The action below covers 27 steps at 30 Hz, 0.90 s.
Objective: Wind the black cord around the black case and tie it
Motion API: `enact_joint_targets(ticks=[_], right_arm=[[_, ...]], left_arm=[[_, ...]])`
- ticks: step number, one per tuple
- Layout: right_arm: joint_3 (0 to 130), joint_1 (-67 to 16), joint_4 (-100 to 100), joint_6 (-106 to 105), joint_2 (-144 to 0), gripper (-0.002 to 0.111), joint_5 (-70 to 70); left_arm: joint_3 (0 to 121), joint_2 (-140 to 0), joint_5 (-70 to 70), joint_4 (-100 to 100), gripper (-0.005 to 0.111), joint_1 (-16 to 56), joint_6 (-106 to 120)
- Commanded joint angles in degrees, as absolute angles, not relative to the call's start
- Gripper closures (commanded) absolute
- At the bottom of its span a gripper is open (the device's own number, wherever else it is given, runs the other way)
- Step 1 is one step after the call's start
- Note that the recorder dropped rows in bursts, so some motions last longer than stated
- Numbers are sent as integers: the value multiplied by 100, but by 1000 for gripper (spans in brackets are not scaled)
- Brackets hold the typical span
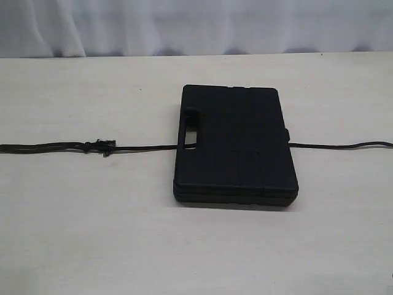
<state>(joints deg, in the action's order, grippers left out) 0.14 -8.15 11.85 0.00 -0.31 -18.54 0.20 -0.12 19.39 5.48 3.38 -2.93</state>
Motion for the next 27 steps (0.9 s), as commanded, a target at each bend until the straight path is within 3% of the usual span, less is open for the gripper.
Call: enact_joint_targets(ticks=[1,9,14,17,20,23,25,27], right_arm=[[0,-782,1286,-61,0,104,-373],[0,-782,933,0,0,104,2732],[0,-782,838,1127,0,104,4438],[540,-782,576,1646,0,104,3669],[1372,-782,576,1741,-260,100,1798],[2286,-782,576,1741,-936,85,-141],[3120,-782,357,1741,-1741,64,-1400],[3740,-782,343,1702,-2609,52,-2402]], left_arm=[[0,0,1874,545,107,335,-305],[0,0,1874,545,107,335,-305],[0,0,1874,533,107,335,-305],[0,0,1874,533,107,335,-305],[0,0,1874,533,107,335,-305],[0,0,1874,533,107,335,-305],[0,0,1874,533,107,335,-305],[0,0,1874,533,107,335,-305]])
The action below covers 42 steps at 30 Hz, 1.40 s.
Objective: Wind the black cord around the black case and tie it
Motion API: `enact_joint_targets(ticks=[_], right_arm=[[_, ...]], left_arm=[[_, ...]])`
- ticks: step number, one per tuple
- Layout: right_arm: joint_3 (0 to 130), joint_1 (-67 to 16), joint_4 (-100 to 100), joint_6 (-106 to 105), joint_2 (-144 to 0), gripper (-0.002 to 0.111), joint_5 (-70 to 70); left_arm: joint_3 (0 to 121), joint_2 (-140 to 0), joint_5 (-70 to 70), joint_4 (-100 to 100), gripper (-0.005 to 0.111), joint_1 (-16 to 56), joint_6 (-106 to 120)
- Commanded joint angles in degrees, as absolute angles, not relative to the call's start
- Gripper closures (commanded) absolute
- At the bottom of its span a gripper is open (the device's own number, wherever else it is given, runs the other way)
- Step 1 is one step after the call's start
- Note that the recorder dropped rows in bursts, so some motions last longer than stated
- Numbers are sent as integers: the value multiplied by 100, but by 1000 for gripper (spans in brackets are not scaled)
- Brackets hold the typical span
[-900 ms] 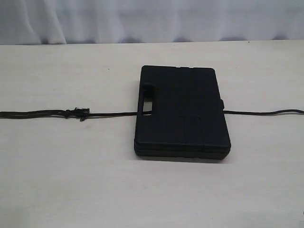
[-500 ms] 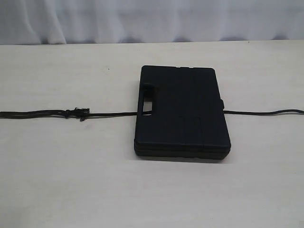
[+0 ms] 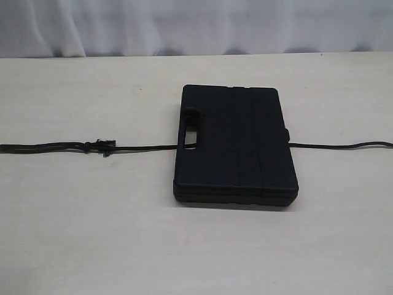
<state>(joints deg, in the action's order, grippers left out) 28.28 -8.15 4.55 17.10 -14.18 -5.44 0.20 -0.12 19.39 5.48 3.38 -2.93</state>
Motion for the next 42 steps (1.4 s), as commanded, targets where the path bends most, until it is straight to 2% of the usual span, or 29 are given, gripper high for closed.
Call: enact_joint_targets(ticks=[1,4,7,11,14,22,33,42], right_arm=[[4045,-782,343,1502,-2996,50,-2951],[4912,-782,368,642,-4443,50,-4589],[5524,-925,-202,633,-5807,50,-5192],[5830,-1651,-451,475,-7005,51,-5005],[6007,-2498,-451,799,-7930,51,-4328],[7382,-3280,-451,1636,-9895,57,-3911],[9066,-3551,-180,2112,-11765,57,-4159],[9239,-3551,689,2831,-12260,57,-4128]], left_arm=[[0,0,1874,533,107,335,-305],[0,0,1874,533,107,335,-305],[0,0,1874,533,107,335,-305],[0,0,1874,533,107,335,-305],[0,0,1874,533,107,335,-305],[0,0,1874,548,107,335,-305],[0,0,1874,548,107,335,-305],[0,0,1874,548,107,335,-305]])
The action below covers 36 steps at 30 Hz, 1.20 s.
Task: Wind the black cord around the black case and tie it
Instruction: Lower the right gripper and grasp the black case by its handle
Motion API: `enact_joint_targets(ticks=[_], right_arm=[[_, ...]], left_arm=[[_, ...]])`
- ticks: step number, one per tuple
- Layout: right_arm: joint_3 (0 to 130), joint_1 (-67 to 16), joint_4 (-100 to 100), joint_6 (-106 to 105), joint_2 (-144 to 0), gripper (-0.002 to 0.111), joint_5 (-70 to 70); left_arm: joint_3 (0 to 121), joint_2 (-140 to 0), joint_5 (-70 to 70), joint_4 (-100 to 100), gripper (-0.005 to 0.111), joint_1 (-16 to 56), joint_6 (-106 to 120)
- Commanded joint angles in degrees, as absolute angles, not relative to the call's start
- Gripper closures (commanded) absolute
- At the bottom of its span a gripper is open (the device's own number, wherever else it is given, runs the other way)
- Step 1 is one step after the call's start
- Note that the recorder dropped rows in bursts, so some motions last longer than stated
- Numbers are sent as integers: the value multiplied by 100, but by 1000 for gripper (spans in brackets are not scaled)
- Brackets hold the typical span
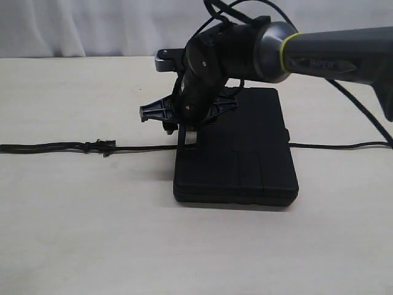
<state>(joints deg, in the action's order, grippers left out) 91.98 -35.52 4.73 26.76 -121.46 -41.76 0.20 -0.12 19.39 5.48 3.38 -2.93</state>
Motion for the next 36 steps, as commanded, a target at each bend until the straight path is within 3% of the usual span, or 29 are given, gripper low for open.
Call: enact_joint_targets(ticks=[1,36], right_arm=[[9239,-3551,689,2831,-12288,57,-4086],[9239,-3551,687,2831,-12693,60,-3759]], left_arm=[[0,0,1874,548,107,335,-305],[0,0,1874,533,107,335,-305]])
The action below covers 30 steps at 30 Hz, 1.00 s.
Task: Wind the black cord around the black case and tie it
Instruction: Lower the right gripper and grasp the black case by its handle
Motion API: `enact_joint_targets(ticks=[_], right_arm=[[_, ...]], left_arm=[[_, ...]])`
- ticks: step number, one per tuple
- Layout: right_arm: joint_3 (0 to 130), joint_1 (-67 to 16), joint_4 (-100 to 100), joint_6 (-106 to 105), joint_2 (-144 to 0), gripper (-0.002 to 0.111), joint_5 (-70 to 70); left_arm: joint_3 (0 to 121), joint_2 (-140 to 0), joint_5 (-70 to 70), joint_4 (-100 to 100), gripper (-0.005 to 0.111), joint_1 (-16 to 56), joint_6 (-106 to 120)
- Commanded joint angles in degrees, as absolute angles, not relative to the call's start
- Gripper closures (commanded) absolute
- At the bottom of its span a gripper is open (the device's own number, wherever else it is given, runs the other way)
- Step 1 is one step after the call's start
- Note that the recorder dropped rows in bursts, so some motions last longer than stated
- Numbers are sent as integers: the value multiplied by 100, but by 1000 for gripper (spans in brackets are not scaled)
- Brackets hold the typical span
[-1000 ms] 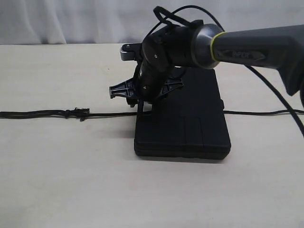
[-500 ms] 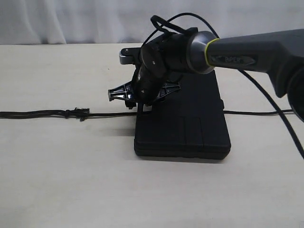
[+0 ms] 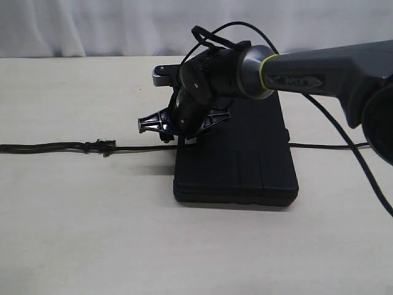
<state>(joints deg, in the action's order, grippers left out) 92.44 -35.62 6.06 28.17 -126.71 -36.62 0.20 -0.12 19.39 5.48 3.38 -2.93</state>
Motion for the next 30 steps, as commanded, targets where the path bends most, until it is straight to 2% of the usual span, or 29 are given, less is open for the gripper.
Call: enact_joint_targets(ticks=[1,5,8,18,20,23,24,30], right_arm=[[9239,-3551,687,2831,-12705,63,-3759],[9227,-3551,738,2831,-12726,76,-3759],[9227,-3551,751,2831,-12726,81,-3759],[9227,-3551,737,2831,-12726,81,-3767],[9227,-3551,737,2831,-12716,86,-3781],[9227,-3551,737,2817,-12661,102,-3819],[9227,-3551,737,2817,-12655,104,-3831],[9227,-3551,737,2817,-12414,104,-3982]], left_arm=[[0,0,1874,533,107,335,-305],[0,0,1874,533,107,335,-305],[0,0,1874,533,107,335,-305],[0,0,1874,533,107,335,-305],[0,0,1874,533,107,335,-305],[0,0,1874,533,107,335,-305],[0,0,1874,533,107,335,-305],[0,0,1874,551,107,335,-305]])
